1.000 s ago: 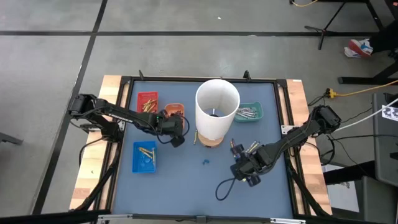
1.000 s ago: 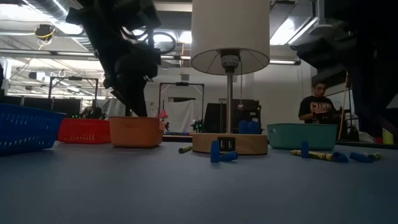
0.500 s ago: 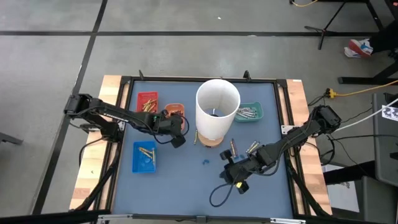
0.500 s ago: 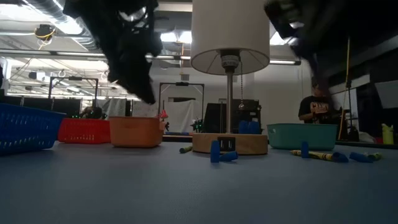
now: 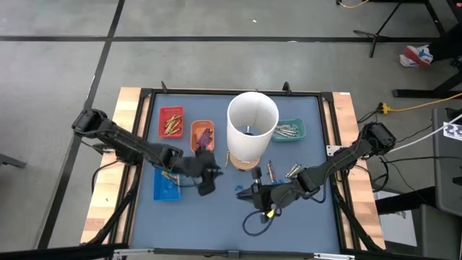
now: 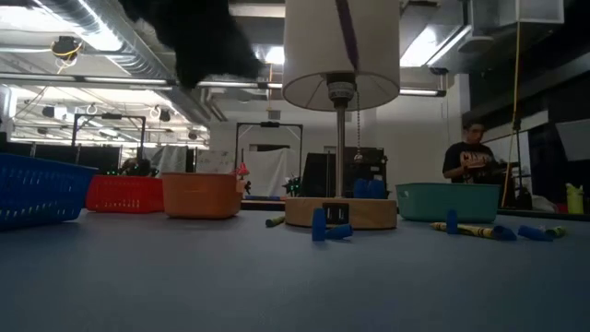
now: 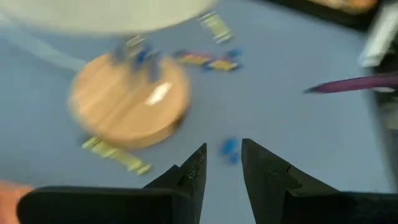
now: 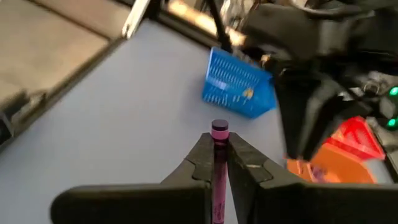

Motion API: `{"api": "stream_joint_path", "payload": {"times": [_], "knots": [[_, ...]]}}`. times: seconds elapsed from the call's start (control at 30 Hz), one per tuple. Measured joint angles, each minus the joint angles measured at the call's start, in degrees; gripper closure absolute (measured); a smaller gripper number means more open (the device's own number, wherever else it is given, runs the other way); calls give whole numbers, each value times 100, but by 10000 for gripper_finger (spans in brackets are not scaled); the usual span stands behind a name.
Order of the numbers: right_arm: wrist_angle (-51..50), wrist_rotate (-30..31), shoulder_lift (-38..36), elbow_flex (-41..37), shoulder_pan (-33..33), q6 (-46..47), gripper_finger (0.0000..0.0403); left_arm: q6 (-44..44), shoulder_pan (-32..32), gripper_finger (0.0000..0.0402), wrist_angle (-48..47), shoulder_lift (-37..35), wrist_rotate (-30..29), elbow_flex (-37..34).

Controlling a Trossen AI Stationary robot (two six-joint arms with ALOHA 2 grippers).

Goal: Sort crayons
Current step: Put the violet crayon into the orange bin

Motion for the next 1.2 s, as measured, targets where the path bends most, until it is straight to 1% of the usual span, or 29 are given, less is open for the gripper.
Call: {"api": "stream_joint_path", "payload": {"times": [0.13, 0.3, 0.4, 0.53, 0.6, 0.73, 0.8, 0.87, 1.07, 1.2], "knots": [[628, 0, 0, 0, 0, -199, 379, 603, -430, 315, 792, 2, 3, 0], [1537, 0, 0, 0, 0, -354, 379, 1647, -829, 315, 1657, 2, -76, 0], [1994, -60, -2, 0, 0, -483, 379, 2202, -971, 315, 2062, 3, -209, 0], [2358, -109, -4, 0, -41, -622, 379, 2753, -1030, 315, 2503, 4, -225, 0], [2505, -115, -4, 0, -94, -639, 379, 2916, -1030, 315, 2649, 4, -223, 0], [2674, -411, -4, 0, -226, -713, 379, 3139, -1028, 315, 2888, 7, -216, 0], [2751, -451, -4, 0, -284, -716, 379, 3258, -1028, 315, 2906, 7, -204, 0], [2806, -522, -4, 0, -358, -714, 379, 3277, -1028, 315, 2933, 11, -197, 0], [2884, -999, -4, 0, -572, -709, 379, 3279, -973, 315, 3040, 11, -187, 0], [2881, -1058, -4, 0, -603, -687, 379, 3277, -929, 315, 3103, 11, -188, 0]]}}
